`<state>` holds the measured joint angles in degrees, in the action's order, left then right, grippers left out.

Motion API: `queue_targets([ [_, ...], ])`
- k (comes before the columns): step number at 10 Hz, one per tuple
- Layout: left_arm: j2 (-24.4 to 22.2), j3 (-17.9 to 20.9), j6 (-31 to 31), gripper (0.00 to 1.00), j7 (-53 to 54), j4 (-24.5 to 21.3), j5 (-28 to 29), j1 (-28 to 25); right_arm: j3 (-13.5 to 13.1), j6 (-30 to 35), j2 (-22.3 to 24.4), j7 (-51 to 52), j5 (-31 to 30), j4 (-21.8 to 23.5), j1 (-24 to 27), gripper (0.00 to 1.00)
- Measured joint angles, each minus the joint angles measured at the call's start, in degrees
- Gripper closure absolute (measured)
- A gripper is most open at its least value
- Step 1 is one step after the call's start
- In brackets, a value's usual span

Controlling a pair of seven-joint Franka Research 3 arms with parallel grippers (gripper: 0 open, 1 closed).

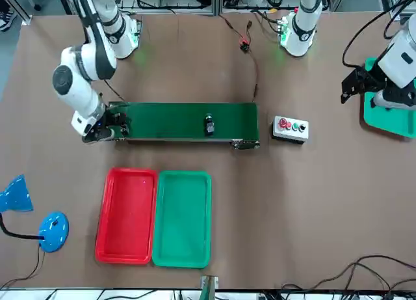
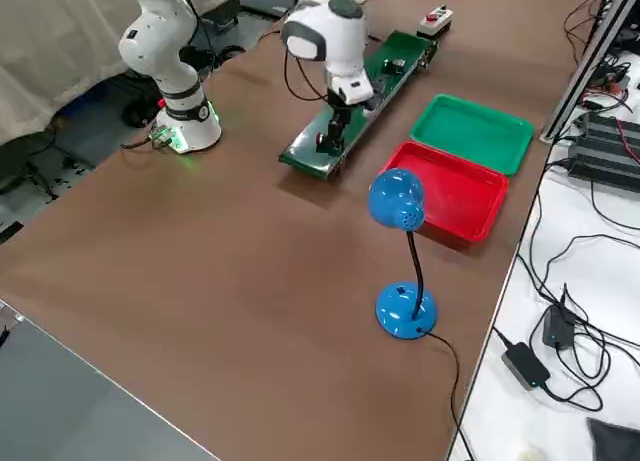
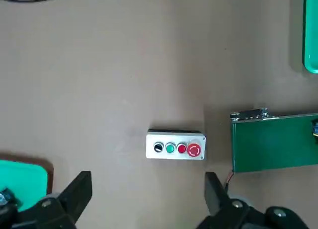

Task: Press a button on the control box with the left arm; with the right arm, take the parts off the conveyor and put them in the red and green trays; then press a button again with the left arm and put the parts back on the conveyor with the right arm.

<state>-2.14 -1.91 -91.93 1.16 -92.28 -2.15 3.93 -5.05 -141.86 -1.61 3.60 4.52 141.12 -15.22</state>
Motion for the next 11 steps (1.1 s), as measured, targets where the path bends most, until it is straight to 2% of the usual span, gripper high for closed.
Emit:
queue_targets([
  [1, 0.00, -0.01, 0.00, 0.00, 0.00, 0.04, 0.00, 0.01, 0.00, -1.45, 0.00, -0.48, 0.20, 1.32, -0.66, 0.00],
  [5, 0.01, -0.03, 0.03, 0.00, 0.00, 0.05, 0.00, 0.02, 0.01, -2.55, 0.10, -0.82, 0.88, 1.46, -1.71, 0.00],
  [8, 0.01, -0.04, 0.03, 0.00, 0.00, 0.08, 0.00, 0.05, 0.01, -7.41, -0.18, -0.83, 0.91, 4.40, -2.50, 0.00],
  [11, 0.12, -0.05, 0.10, 0.00, 0.00, 0.08, 0.00, 0.26, 0.01, -7.96, -0.21, -0.83, 0.91, 5.01, -2.66, 0.03],
])
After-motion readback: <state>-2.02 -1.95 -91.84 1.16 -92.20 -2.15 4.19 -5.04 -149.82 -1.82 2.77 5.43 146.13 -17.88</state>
